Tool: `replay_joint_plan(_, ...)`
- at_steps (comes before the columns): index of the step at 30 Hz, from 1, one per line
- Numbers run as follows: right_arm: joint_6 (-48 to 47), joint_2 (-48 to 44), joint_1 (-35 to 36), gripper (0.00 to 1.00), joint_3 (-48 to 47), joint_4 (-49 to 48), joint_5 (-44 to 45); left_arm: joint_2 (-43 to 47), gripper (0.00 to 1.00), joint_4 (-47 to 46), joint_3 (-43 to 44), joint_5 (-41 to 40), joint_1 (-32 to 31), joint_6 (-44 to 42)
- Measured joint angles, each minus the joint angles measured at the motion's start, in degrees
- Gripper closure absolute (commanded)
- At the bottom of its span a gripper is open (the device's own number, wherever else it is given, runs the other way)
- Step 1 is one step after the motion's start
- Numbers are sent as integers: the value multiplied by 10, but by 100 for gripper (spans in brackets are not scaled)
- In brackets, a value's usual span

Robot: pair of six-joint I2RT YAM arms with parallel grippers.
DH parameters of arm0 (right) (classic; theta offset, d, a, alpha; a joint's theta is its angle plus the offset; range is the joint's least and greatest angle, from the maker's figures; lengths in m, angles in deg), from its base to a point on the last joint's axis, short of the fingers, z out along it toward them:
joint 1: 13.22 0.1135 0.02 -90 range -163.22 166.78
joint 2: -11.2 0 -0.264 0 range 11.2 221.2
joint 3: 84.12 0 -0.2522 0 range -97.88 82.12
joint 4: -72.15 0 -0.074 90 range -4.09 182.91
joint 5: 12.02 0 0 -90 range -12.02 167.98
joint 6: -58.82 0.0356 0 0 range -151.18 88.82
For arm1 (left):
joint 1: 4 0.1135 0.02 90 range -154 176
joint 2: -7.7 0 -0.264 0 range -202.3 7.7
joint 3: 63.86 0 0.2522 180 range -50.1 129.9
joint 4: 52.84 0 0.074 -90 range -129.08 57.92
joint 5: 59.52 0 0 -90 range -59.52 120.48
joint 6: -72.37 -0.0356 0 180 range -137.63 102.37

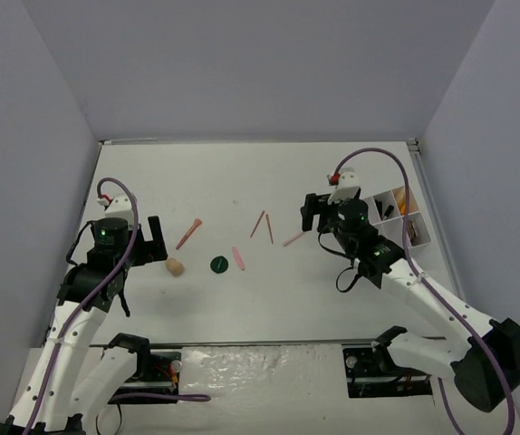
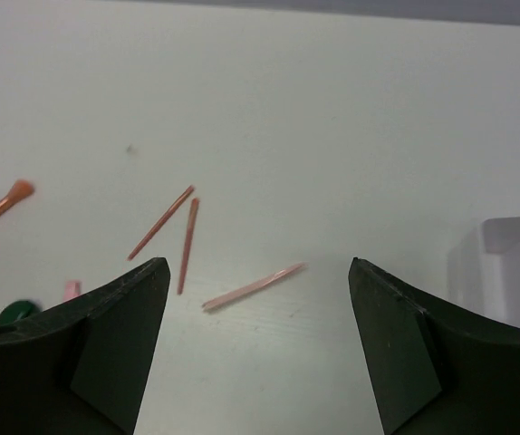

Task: Organize the makeup

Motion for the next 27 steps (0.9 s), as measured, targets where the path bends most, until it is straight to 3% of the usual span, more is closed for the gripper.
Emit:
replay_joint_plan(11, 58, 73, 122, 24, 31, -20, -8, -8, 3, -2, -6, -10, 0, 0)
replay_joint_plan(27, 69, 286, 236, 39, -6, -97, 21, -18, 3, -3, -7, -13, 0, 0)
